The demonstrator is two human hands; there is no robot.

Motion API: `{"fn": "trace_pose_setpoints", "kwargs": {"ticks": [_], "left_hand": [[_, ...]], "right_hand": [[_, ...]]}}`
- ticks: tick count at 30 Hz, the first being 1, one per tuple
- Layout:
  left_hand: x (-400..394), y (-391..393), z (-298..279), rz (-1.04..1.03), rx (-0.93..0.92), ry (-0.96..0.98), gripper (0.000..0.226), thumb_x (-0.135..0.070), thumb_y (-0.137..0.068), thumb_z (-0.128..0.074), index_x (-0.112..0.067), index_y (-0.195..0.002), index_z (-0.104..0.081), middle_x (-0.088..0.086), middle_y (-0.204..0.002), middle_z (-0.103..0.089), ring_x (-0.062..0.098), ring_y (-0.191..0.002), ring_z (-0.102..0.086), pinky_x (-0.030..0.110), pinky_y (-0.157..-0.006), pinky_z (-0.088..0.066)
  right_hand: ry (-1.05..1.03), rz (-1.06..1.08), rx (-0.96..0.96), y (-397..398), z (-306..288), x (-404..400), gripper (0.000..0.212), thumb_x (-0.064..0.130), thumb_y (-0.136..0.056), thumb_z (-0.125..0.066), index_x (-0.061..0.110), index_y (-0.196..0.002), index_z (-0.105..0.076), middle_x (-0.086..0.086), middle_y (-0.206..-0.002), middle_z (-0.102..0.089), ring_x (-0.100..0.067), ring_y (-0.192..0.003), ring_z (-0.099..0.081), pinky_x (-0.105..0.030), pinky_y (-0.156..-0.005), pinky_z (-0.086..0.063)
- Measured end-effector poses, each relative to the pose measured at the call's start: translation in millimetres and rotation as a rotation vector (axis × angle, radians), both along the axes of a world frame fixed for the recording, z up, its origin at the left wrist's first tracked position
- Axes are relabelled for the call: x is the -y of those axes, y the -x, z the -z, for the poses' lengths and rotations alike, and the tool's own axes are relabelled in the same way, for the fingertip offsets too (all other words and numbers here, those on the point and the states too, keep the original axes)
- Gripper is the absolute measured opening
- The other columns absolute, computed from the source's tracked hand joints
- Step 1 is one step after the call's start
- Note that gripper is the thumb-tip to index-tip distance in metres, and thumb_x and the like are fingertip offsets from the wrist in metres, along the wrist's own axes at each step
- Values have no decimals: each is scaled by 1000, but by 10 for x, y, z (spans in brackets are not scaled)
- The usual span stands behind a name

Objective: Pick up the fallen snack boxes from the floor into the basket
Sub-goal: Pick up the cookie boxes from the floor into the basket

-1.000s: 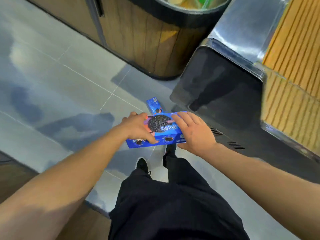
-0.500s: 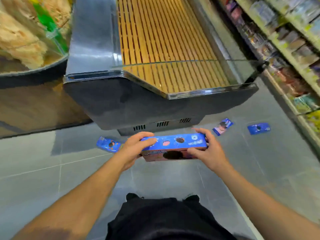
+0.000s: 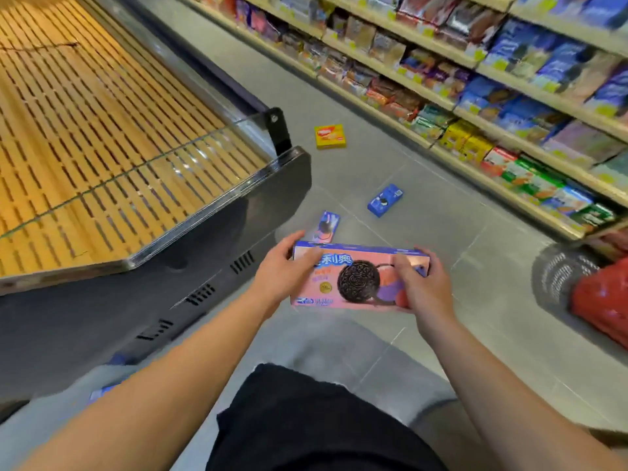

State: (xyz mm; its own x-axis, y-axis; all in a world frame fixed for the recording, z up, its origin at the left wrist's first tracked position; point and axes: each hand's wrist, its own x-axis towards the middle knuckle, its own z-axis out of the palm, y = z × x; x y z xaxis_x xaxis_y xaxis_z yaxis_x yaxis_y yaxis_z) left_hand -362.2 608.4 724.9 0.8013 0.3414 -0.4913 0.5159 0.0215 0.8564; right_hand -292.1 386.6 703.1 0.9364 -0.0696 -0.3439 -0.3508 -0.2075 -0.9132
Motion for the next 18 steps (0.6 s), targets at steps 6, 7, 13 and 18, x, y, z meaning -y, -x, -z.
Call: {"fn": "trace_pose_setpoints", "kwargs": {"ticks": [6,7,13,18], "left_hand": [[738,-1170,71,276,-46,-29,82,-78,-56,-60,-52,-130,-36,0,-118,-66,18,-94,-69,42,-87,-56],[868,-1440,107,335,-50,-27,81,-81,-56,-59,-54,-128,-35,-1,-119,-65,18,-97,-69,43,-89,-55],[1499,-2864,206,576,-46,-50,72,-82,-56,-58,-63,-122,-34,-9,-121,-64,18,-103,-66,46,-88,-55],[2170,-3954,137,794,-64,-76,69,-70,-62,-61,-59,-125,-36,-14,-109,-67,15,-94,-69,44,-84,-57]], "right_hand": [[34,222,30,-633,-76,715,57,28,-84,-75,21,-135,-50,3,-110,-64,-10,-91,-62,-27,-91,-48],[51,265,36,-799,-68,860,59,28,-83,-75,22,-136,-49,5,-110,-63,-9,-90,-63,-27,-91,-48],[99,509,37,-1714,-29,1467,57,36,-86,-71,28,-138,-48,0,-115,-65,-13,-93,-63,-27,-83,-48],[68,720,40,-2261,-92,1941,65,32,-84,-75,25,-141,-45,0,-115,-67,-12,-91,-67,-27,-78,-53]]}}
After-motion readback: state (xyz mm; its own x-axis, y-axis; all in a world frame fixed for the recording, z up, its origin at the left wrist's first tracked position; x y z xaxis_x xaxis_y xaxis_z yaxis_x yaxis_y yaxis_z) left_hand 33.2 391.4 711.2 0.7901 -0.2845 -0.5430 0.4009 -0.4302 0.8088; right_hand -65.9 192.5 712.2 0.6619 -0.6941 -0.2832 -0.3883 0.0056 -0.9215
